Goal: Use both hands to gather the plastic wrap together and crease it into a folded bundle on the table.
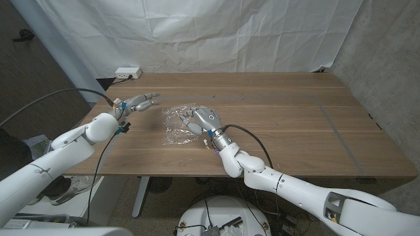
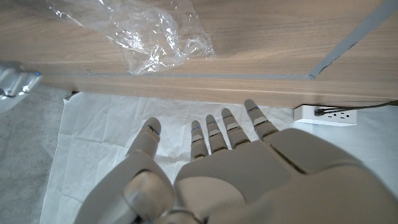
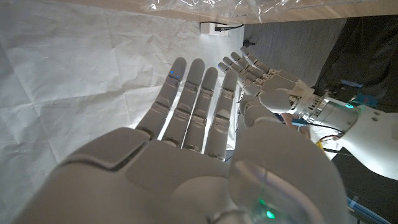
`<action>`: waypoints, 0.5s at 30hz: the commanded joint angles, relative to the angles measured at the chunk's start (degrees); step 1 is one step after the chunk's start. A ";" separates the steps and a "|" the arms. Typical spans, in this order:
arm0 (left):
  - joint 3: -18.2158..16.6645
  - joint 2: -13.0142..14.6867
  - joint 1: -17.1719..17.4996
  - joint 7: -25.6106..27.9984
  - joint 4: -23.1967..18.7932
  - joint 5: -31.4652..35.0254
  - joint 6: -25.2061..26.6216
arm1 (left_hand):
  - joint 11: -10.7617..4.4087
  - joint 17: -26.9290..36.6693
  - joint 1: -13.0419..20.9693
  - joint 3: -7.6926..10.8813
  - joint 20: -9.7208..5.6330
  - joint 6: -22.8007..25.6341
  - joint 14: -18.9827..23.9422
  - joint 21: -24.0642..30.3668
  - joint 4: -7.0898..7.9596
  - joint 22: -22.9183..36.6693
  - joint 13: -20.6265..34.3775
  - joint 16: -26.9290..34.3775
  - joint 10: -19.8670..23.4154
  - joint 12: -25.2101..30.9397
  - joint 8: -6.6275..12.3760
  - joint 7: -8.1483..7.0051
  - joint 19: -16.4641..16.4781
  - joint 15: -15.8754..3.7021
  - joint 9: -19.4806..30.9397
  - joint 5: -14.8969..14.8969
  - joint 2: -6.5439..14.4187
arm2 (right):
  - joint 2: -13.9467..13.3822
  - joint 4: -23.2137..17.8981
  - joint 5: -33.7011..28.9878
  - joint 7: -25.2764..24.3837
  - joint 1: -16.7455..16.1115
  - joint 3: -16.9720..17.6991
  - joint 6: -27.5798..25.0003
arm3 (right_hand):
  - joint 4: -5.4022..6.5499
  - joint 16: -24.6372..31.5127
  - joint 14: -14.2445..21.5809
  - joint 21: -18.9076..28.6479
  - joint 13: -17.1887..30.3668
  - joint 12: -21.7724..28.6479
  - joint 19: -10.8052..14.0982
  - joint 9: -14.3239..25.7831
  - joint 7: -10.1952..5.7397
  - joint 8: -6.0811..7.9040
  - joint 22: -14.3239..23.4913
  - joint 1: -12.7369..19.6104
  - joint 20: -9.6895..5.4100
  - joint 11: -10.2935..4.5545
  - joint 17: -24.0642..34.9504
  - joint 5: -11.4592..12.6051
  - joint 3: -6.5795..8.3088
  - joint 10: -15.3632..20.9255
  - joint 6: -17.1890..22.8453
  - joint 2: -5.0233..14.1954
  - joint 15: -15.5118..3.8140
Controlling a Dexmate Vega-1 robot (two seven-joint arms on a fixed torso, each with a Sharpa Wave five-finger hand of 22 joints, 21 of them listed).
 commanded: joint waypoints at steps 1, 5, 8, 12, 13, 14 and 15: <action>-0.71 -1.47 -0.71 0.99 2.68 -5.98 -5.47 | 0.14 0.17 -0.35 0.18 0.11 -0.26 0.00 -0.36 0.40 0.23 0.20 0.19 -0.05 0.26 0.30 -0.09 -0.36 0.30 0.10 -0.11 -0.07 | -0.93 2.24 -4.60 2.35 0.37 -2.65 1.99 | -0.25 -5.18 -3.38 -0.09 -1.40 -3.22 -1.66 -0.63 -0.44 -1.93 0.02 0.84 -1.12 -0.54 -3.08 0.36 3.98 -3.02 -2.84 0.53 -4.02; -0.90 -1.10 -0.18 1.45 2.26 -6.18 -5.21 | 0.10 0.16 -0.45 0.18 0.14 -0.26 -0.01 -0.37 0.47 0.24 0.20 0.21 -0.07 0.30 0.35 -0.01 -0.40 0.31 0.10 -0.11 -0.05 | -0.40 3.44 -4.35 3.13 0.83 -2.54 2.02 | 0.87 -6.78 -4.35 -0.08 -2.00 -4.51 -1.89 -0.82 0.14 -2.61 -0.09 -2.19 -0.29 1.01 -4.05 -0.24 2.71 -3.42 -3.31 -1.52 -2.94; -0.96 -0.86 -0.01 1.57 2.14 -6.37 -5.31 | 0.06 0.15 -0.51 0.19 0.17 -0.23 -0.01 -0.37 0.51 0.25 0.20 0.23 -0.10 0.33 0.40 0.04 -0.42 0.29 0.10 -0.10 -0.04 | 0.36 4.75 -4.37 3.75 1.41 -2.72 1.86 | 2.20 -7.40 -4.24 -0.14 -2.29 -5.20 -2.01 -0.86 0.95 -2.89 -0.13 -5.20 0.29 2.00 -4.46 -0.58 1.24 -3.12 -3.20 -2.45 -2.52; -0.93 -0.54 0.16 1.75 1.85 -6.38 -5.31 | 0.12 0.13 -0.59 0.21 0.18 -0.20 -0.01 -0.38 0.56 0.26 0.20 0.24 -0.13 0.39 0.47 0.08 -0.44 0.30 0.10 -0.09 -0.03 | 0.95 6.40 -4.09 4.83 2.41 -3.15 2.59 | 3.99 -8.26 -4.68 -0.40 -2.48 -6.25 -2.42 -0.90 1.75 -3.43 -0.16 -9.10 0.79 3.24 -4.80 -0.78 -0.60 -3.31 -3.56 -3.05 -1.44; -0.93 -0.54 0.20 1.90 1.82 -6.36 -5.34 | 0.06 0.12 -0.60 0.21 0.16 -0.21 -0.01 -0.38 0.57 0.26 0.19 0.25 -0.12 0.41 0.47 0.10 -0.44 0.25 0.10 -0.09 -0.03 | 1.06 6.69 -3.89 5.18 2.59 -3.20 2.73 | 4.29 -8.48 -4.95 -0.47 -2.50 -6.41 -2.52 -0.91 1.91 -3.57 -0.16 -9.82 0.94 3.32 -4.86 -0.82 -0.98 -3.29 -3.73 -3.23 -1.15; -0.94 -0.50 0.24 1.94 1.77 -6.40 -5.30 | 0.11 0.12 -0.61 0.22 0.16 -0.21 -0.02 -0.38 0.58 0.26 0.19 0.24 -0.11 0.42 0.48 0.10 -0.45 0.24 0.10 -0.09 -0.03 | 1.20 6.92 -3.90 5.39 2.70 -3.24 2.54 | 4.58 -8.56 -4.89 -0.52 -2.51 -6.59 -2.55 -0.91 1.94 -3.68 -0.17 -10.48 0.98 3.65 -4.90 -0.85 -1.31 -3.33 -3.87 -3.33 -1.13; -0.95 -0.45 0.28 1.99 1.73 -6.43 -5.29 | 0.14 0.11 -0.63 0.22 0.14 -0.22 0.00 -0.37 0.58 0.26 0.19 0.26 -0.05 0.46 0.48 0.08 -0.43 0.25 0.10 -0.09 -0.03 | 1.31 7.07 -3.83 5.63 2.77 -3.24 2.35 | 4.72 -8.61 -4.90 -0.53 -2.52 -6.65 -2.55 -0.91 1.94 -3.72 -0.17 -10.79 1.01 3.57 -4.91 -0.87 -1.47 -3.32 -3.89 -3.39 -1.13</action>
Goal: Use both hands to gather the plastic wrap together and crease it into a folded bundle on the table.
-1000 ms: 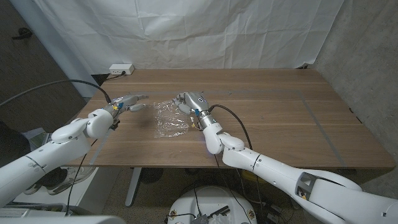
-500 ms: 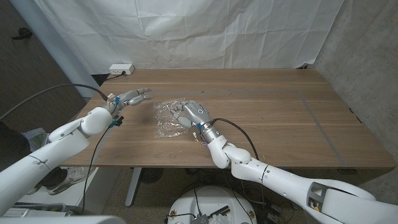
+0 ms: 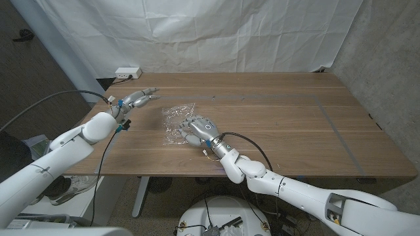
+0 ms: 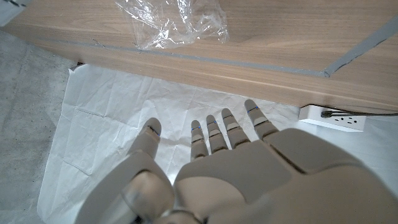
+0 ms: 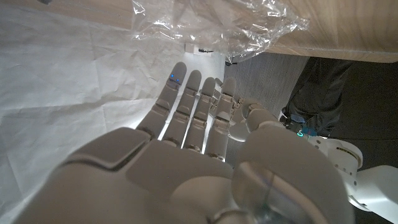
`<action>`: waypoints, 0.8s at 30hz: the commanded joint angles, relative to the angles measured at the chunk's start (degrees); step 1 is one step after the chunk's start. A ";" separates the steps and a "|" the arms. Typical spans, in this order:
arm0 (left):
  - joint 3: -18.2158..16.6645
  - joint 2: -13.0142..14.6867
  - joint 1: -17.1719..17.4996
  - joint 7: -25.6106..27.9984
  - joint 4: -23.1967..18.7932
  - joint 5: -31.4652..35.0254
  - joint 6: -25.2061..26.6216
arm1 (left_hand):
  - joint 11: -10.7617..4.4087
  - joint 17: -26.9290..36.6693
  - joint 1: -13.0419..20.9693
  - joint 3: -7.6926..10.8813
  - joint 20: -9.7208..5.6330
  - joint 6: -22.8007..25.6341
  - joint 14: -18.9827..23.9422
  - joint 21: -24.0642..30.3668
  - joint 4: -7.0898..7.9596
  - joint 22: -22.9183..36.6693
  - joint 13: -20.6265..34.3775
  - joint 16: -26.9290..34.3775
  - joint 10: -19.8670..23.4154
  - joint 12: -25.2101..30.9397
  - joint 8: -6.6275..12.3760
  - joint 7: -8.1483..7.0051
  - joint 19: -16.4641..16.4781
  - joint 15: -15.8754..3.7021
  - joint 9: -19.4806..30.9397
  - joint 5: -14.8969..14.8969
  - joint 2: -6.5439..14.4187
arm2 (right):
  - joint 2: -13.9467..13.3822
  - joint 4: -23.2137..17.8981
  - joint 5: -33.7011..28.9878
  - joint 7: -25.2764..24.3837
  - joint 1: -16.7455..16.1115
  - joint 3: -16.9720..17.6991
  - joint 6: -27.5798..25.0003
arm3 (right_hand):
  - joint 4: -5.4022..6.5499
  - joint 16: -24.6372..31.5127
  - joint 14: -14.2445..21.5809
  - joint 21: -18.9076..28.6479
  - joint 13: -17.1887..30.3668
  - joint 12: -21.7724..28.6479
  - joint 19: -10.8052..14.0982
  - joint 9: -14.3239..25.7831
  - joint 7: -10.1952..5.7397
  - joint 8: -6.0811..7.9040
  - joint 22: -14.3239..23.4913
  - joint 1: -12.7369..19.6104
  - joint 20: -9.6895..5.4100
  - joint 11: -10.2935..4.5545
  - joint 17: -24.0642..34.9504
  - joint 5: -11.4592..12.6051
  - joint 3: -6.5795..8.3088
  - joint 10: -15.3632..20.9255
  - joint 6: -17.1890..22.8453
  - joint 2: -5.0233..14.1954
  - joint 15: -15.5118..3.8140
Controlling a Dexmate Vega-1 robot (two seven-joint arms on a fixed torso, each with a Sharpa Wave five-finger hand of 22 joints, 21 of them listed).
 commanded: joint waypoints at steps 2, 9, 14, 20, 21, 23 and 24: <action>-0.20 0.55 0.54 0.95 -0.21 -1.02 -0.67 | 0.04 0.10 -0.27 -0.01 0.11 -0.22 -0.02 0.05 0.36 0.27 0.19 0.26 -0.03 0.46 0.29 0.06 -0.51 0.24 0.09 -0.08 0.05 | 1.41 3.69 -0.37 3.03 1.91 -1.04 0.33 | 1.34 -0.62 -0.36 -0.19 0.00 -0.60 0.06 0.16 0.66 -0.54 0.11 -2.88 0.68 0.93 -0.14 -0.25 -1.34 0.29 -0.47 -0.41 -1.52; -0.08 0.69 0.33 1.14 0.04 -1.08 -1.09 | -0.21 0.04 -0.35 0.06 0.16 -0.42 -0.13 0.01 0.38 0.28 0.19 0.23 -0.27 0.48 0.30 0.08 -0.64 0.27 0.09 -0.06 0.05 | 0.93 3.56 -1.52 6.09 2.64 -2.29 -0.59 | 2.16 -0.95 0.09 -0.40 -0.02 -0.72 -0.06 0.12 0.06 -1.35 0.10 -4.81 0.75 1.08 -0.33 -0.15 -2.07 1.54 -2.15 -0.26 -1.32; -0.09 0.75 0.31 1.21 0.12 -1.21 -1.16 | -0.21 0.01 -0.40 0.10 0.19 -0.55 -0.17 -0.04 0.39 0.29 0.19 0.23 -0.41 0.50 0.29 0.09 -0.78 0.23 0.09 -0.05 0.06 | 0.75 3.58 -2.02 7.50 2.79 -2.78 -1.42 | 2.14 -1.18 0.23 -0.44 -0.03 -0.96 -0.02 0.11 0.02 -1.45 0.09 -5.03 0.77 1.04 -0.53 -0.07 -2.02 1.42 -2.40 -0.22 -1.36; 0.01 0.90 0.23 1.39 0.23 -0.96 -1.21 | -0.07 -0.01 -0.45 0.14 0.23 -0.59 -0.14 -0.04 0.41 0.30 0.18 0.26 -0.46 0.54 0.32 0.05 -0.80 0.21 0.08 -0.05 0.05 | 0.99 4.20 -2.10 7.18 3.10 -2.82 -1.70 | 1.99 -1.39 0.39 -0.45 -0.03 -1.16 0.09 0.10 0.03 -1.49 0.08 -5.04 0.80 0.95 -0.75 0.02 -1.87 1.33 -2.50 -0.17 -1.35; 0.02 0.90 0.23 1.41 0.23 -0.96 -1.21 | -0.07 -0.02 -0.46 0.15 0.23 -0.60 -0.11 -0.05 0.41 0.30 0.18 0.27 -0.46 0.55 0.33 0.00 -0.81 0.22 0.08 -0.05 0.05 | 1.00 4.21 -2.09 7.13 3.11 -2.84 -1.70 | 1.99 -1.41 0.42 -0.46 -0.03 -1.19 0.10 0.10 0.02 -1.50 0.08 -5.09 0.80 1.02 -0.77 0.02 -1.87 1.36 -2.53 -0.16 -1.35; 0.17 0.98 0.06 1.16 0.25 -0.92 -1.03 | -0.08 -0.03 -0.48 0.16 0.28 -0.61 -0.18 -0.05 0.42 0.30 0.18 0.25 -0.42 0.59 0.34 0.01 -0.83 0.21 0.08 -0.05 0.05 | 0.92 4.05 -1.78 6.74 3.24 -2.57 -1.46 | 1.94 -1.44 0.46 -0.48 -0.03 -1.26 0.09 0.10 -0.03 -1.51 0.08 -5.13 0.81 1.32 -0.77 0.04 -1.87 1.37 -2.55 -0.11 -1.42; 0.21 0.96 0.00 1.13 0.29 -0.93 -1.04 | -0.04 -0.03 -0.49 0.17 0.29 -0.61 -0.17 -0.05 0.42 0.31 0.18 0.25 -0.50 0.57 0.35 0.02 -0.83 0.21 0.08 -0.05 0.05 | 0.95 4.00 -1.86 6.25 3.29 -2.43 -1.54 | 1.90 -1.45 0.48 -0.48 -0.03 -1.28 0.11 0.09 0.00 -1.51 0.08 -5.10 0.79 1.29 -0.79 0.05 -1.84 1.37 -2.55 -0.09 -1.41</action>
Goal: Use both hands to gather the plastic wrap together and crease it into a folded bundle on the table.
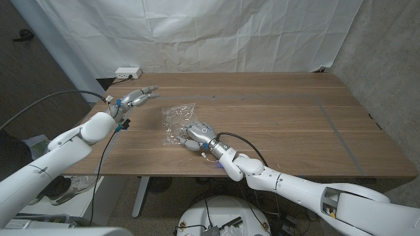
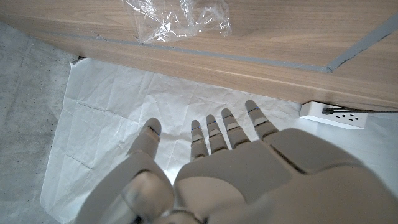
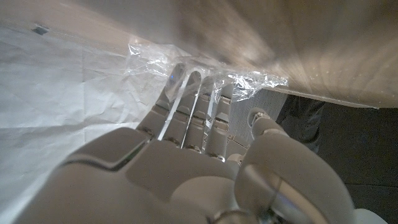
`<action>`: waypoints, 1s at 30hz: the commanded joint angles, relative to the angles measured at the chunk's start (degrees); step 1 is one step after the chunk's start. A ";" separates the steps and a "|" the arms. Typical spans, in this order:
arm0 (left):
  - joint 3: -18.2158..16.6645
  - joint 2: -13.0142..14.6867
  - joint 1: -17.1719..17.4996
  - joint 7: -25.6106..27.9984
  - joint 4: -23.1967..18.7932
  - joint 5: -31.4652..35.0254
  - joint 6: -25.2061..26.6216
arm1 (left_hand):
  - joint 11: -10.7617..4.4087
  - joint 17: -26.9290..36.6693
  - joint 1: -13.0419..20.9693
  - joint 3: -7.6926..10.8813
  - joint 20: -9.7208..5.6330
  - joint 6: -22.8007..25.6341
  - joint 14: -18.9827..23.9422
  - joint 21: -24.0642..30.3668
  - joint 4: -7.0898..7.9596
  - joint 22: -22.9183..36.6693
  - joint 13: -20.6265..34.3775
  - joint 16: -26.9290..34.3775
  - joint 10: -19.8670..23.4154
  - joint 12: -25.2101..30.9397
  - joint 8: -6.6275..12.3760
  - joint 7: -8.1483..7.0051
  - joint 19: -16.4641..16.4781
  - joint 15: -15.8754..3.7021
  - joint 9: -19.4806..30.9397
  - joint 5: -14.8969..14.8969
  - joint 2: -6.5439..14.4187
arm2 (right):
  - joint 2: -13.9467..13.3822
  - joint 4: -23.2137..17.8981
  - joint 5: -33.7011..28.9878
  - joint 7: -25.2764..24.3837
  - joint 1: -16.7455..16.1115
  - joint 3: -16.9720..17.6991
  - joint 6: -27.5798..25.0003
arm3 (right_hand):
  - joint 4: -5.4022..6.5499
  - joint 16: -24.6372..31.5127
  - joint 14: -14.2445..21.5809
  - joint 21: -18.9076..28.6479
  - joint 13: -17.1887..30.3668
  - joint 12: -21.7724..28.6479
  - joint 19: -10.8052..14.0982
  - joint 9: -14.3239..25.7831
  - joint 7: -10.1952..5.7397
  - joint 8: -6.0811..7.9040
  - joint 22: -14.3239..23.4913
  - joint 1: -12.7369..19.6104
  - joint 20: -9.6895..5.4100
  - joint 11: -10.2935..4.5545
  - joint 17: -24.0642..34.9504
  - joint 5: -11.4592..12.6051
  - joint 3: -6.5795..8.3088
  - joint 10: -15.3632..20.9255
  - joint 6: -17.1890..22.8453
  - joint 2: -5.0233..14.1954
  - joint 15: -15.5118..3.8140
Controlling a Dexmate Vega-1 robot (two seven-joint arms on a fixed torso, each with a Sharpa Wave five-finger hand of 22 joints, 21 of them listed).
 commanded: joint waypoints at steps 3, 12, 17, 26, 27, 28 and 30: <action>0.51 0.23 -0.61 -0.28 0.45 0.10 -0.07 | 0.17 0.13 -0.29 0.18 0.31 -0.02 -0.24 -0.05 0.44 0.32 0.17 0.23 -0.29 0.33 0.35 0.05 -0.21 0.23 0.08 -0.05 -0.17 | 0.09 0.05 0.63 -1.00 0.89 0.80 -0.11 | -0.37 -0.15 0.66 -0.15 0.22 -0.35 0.31 0.08 -0.04 -0.03 0.06 -0.44 0.27 -0.05 0.01 0.28 0.29 0.18 -0.48 0.04 -1.39; 0.95 -0.12 -1.45 -0.38 1.08 0.27 -0.65 | 0.03 0.10 -0.37 0.22 0.41 -0.07 -0.27 -0.08 0.47 0.33 0.17 0.25 -0.28 0.42 0.39 0.09 -0.31 0.23 0.08 -0.05 -0.19 | -0.88 -3.66 4.74 -3.54 -0.39 4.79 0.80 | -1.72 -0.02 1.26 -0.21 0.23 -0.67 0.48 0.06 -0.09 0.18 0.05 0.67 0.33 -0.27 -0.09 0.50 0.83 0.44 0.02 0.31 -1.45; 1.35 -0.38 -2.11 -0.76 1.62 0.25 -1.12 | 0.07 0.09 -0.42 0.25 0.40 -0.04 -0.27 -0.09 0.48 0.33 0.17 0.26 -0.36 0.43 0.43 0.01 -0.33 0.30 0.08 -0.06 -0.20 | -1.84 -7.18 7.81 -2.14 -2.30 6.98 0.89 | -2.97 -0.16 1.48 -0.25 0.23 -0.88 0.62 0.05 0.05 0.28 0.05 1.81 0.41 -0.46 -0.31 0.70 1.51 0.72 0.30 0.48 -1.48; 1.45 -0.53 -2.21 -1.00 1.65 0.10 -1.41 | 0.18 0.06 -0.51 0.32 0.45 -0.17 -0.39 -0.07 0.50 0.35 0.16 0.23 -0.47 0.47 0.42 -0.03 -0.30 0.32 0.07 -0.06 -0.22 | -2.45 -10.79 12.28 0.57 -4.90 9.93 0.68 | -3.29 -0.60 0.80 -0.35 0.23 -2.00 0.72 0.03 0.13 -0.03 0.04 1.66 0.42 0.06 -0.22 0.67 1.62 -0.91 -0.44 0.72 -1.13; 1.42 -0.55 -2.16 -0.95 1.61 0.08 -1.41 | 0.33 0.06 -0.52 0.33 0.45 -0.18 -0.41 -0.07 0.50 0.35 0.16 0.23 -0.51 0.46 0.42 -0.05 -0.30 0.27 0.07 -0.06 -0.23 | -2.55 -11.43 12.80 1.41 -5.19 10.24 0.27 | -3.38 -0.64 0.56 -0.37 0.23 -2.21 0.74 0.03 0.01 -0.12 0.03 1.66 0.38 -0.18 -0.15 0.68 1.60 -1.19 -0.65 0.81 -1.01; 1.43 -0.56 -2.11 -0.79 1.57 0.22 -1.45 | 0.42 0.06 -0.53 0.33 0.41 -0.17 -0.42 -0.06 0.50 0.35 0.16 0.23 -0.52 0.47 0.43 -0.04 -0.30 0.29 0.07 -0.06 -0.23 | -2.76 -12.02 13.39 2.38 -5.40 10.54 0.03 | -3.50 -0.75 0.31 -0.40 0.23 -2.33 0.71 0.03 0.04 -0.22 0.03 1.76 0.38 -0.18 -0.14 0.70 1.66 -1.35 -0.92 0.85 -1.08; 1.49 -0.33 -1.90 -0.45 1.20 0.86 -1.14 | 0.44 0.05 -0.55 0.34 0.42 -0.19 -0.44 -0.05 0.50 0.35 0.16 0.23 -0.58 0.46 0.43 -0.05 -0.27 0.36 0.07 -0.06 -0.24 | -2.82 -12.50 14.16 2.85 -5.81 11.11 -0.14 | -3.86 -1.14 -0.56 -0.51 0.23 -2.98 0.58 0.03 0.12 -0.54 0.03 1.93 0.35 -0.17 -0.14 0.76 1.79 -2.36 -1.78 1.00 -1.04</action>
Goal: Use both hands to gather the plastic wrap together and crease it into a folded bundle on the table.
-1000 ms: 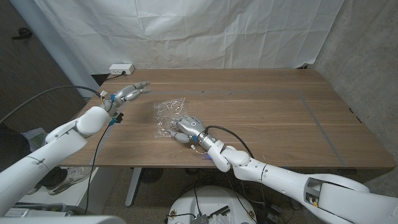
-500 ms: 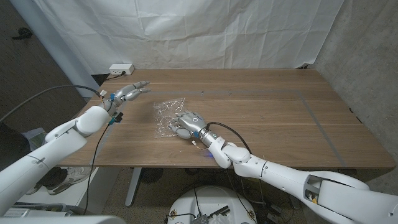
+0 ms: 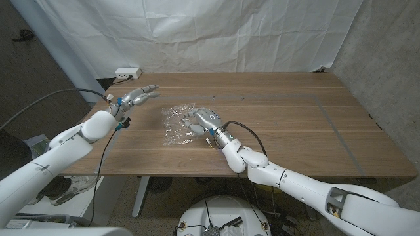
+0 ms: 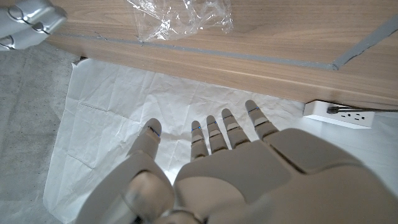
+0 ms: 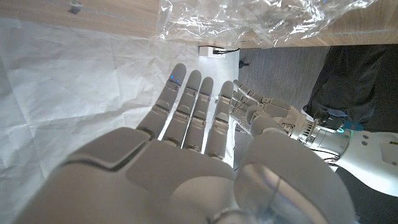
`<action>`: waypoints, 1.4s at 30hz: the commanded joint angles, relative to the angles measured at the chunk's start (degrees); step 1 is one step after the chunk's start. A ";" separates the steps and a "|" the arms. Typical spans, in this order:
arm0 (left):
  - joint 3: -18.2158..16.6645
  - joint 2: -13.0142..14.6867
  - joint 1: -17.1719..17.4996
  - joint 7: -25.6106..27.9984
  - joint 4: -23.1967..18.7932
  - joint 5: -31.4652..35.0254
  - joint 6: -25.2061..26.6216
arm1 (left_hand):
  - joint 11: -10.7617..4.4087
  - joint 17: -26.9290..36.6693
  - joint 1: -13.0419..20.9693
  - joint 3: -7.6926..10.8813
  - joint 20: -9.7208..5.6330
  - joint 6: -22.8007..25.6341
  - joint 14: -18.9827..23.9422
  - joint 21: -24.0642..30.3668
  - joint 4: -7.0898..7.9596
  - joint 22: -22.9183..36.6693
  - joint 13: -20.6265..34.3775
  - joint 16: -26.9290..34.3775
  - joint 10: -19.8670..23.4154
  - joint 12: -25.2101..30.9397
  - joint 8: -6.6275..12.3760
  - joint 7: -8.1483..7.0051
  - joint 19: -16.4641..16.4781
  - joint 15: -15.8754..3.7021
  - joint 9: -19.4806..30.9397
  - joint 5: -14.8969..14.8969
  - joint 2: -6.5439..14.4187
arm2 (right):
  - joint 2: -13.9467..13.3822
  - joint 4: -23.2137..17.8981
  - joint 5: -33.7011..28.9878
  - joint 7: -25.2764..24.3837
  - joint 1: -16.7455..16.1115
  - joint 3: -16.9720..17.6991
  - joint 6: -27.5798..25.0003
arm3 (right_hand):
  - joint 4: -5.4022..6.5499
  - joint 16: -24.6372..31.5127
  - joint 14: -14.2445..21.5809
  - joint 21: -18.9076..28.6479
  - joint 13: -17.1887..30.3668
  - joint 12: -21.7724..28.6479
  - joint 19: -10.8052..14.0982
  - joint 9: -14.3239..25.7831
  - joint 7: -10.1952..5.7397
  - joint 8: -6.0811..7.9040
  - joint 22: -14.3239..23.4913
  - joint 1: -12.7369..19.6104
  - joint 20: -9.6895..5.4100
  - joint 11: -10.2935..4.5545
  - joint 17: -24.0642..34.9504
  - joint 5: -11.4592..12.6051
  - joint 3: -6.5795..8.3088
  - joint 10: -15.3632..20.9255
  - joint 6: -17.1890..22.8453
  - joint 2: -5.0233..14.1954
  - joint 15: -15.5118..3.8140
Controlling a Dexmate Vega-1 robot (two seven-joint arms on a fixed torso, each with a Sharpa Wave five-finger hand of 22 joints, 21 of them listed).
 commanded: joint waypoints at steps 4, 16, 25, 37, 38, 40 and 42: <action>-0.05 -0.38 0.31 0.55 -0.12 -0.03 -0.66 | 0.10 0.03 -0.38 0.06 0.34 -0.25 -0.35 -0.03 0.20 0.07 0.15 0.23 -0.12 0.48 0.21 -0.01 -0.12 0.24 0.07 -0.06 -0.04 | -1.06 -5.39 7.04 4.95 -3.26 4.85 -0.95 | -1.29 -1.05 -2.32 -0.46 0.07 -1.44 -0.36 0.03 0.13 -0.66 0.01 0.95 -0.08 0.19 0.20 0.35 0.36 -1.81 -1.68 0.60 -0.93; -0.75 -0.61 1.26 0.58 0.24 -1.87 -2.53 | 0.13 0.01 -0.43 0.13 0.31 -0.21 -0.47 -0.02 0.19 0.08 0.15 0.21 -0.20 0.52 0.26 -0.01 -0.12 0.22 0.06 -0.06 -0.05 | -0.74 -4.54 13.16 7.26 -2.06 8.28 2.11 | -1.94 -2.16 -5.08 -1.16 0.14 -3.07 -1.40 0.06 0.24 -1.32 -0.03 0.92 -0.47 0.42 0.43 0.36 0.35 -3.98 -4.27 0.98 -0.22; -1.94 0.23 2.81 0.17 -0.25 -3.53 -3.41 | 0.21 0.00 -0.48 0.20 0.29 -0.26 -0.63 -0.01 0.20 0.08 0.14 0.18 -0.34 0.52 0.26 0.09 -0.11 0.24 0.06 -0.06 -0.04 | -2.12 -3.69 17.62 10.59 -1.00 9.41 7.87 | -1.92 -3.74 -8.39 -2.20 0.16 -4.99 -3.19 0.08 0.29 -1.62 -0.04 0.13 -0.71 0.58 0.46 0.38 0.23 -6.67 -6.45 1.40 0.16; -2.24 0.78 3.91 0.55 -0.63 -3.92 -4.77 | 0.26 0.00 -0.60 0.28 0.26 -0.63 -1.05 -0.05 0.22 0.09 0.14 0.09 -0.89 0.41 0.17 -0.08 -0.25 0.36 0.06 -0.08 -0.07 | -3.88 -2.78 19.50 14.36 1.14 9.50 14.91 | -2.08 -4.49 -9.78 -3.03 0.20 -6.09 -4.71 0.07 0.28 -1.78 -0.03 -0.46 0.01 0.95 0.42 0.34 -0.07 -8.12 -8.14 1.06 0.68; -2.25 0.58 3.90 0.61 -0.43 -4.21 -5.25 | 0.22 0.00 -0.61 0.28 0.26 -0.65 -1.04 -0.05 0.23 0.09 0.14 0.10 -0.87 0.42 0.17 -0.06 -0.25 0.34 0.06 -0.08 -0.08 | -3.91 -2.75 19.49 14.55 1.34 9.57 15.12 | -2.07 -4.48 -9.79 -3.06 0.20 -6.11 -4.75 0.07 0.31 -1.79 -0.03 -0.50 0.03 0.99 0.44 0.34 -0.09 -8.13 -8.22 1.07 0.65; -2.29 0.18 3.97 1.20 -0.20 -4.31 -5.94 | 0.21 0.00 -0.62 0.29 0.26 -0.63 -1.07 -0.05 0.23 0.09 0.14 0.09 -0.87 0.43 0.18 -0.08 -0.25 0.35 0.06 -0.08 -0.08 | -3.82 -2.72 20.13 15.04 1.52 9.96 15.27 | -2.15 -4.53 -9.87 -3.22 0.21 -6.22 -5.09 0.07 0.37 -1.75 -0.03 -0.54 0.16 0.97 0.43 0.32 -0.15 -8.24 -8.31 0.96 0.68; -2.35 -0.27 3.92 1.43 0.28 -4.88 -7.05 | 0.13 0.00 -0.63 0.30 0.26 -0.66 -1.06 -0.05 0.23 0.09 0.14 0.11 -0.91 0.43 0.18 -0.06 -0.24 0.36 0.06 -0.08 -0.08 | -3.57 -2.44 21.70 15.94 1.71 10.51 15.59 | -2.21 -4.58 -9.95 -3.26 0.22 -6.29 -5.13 0.07 0.36 -1.74 -0.03 -0.55 0.15 0.94 0.41 0.32 -0.17 -8.31 -8.37 0.91 0.75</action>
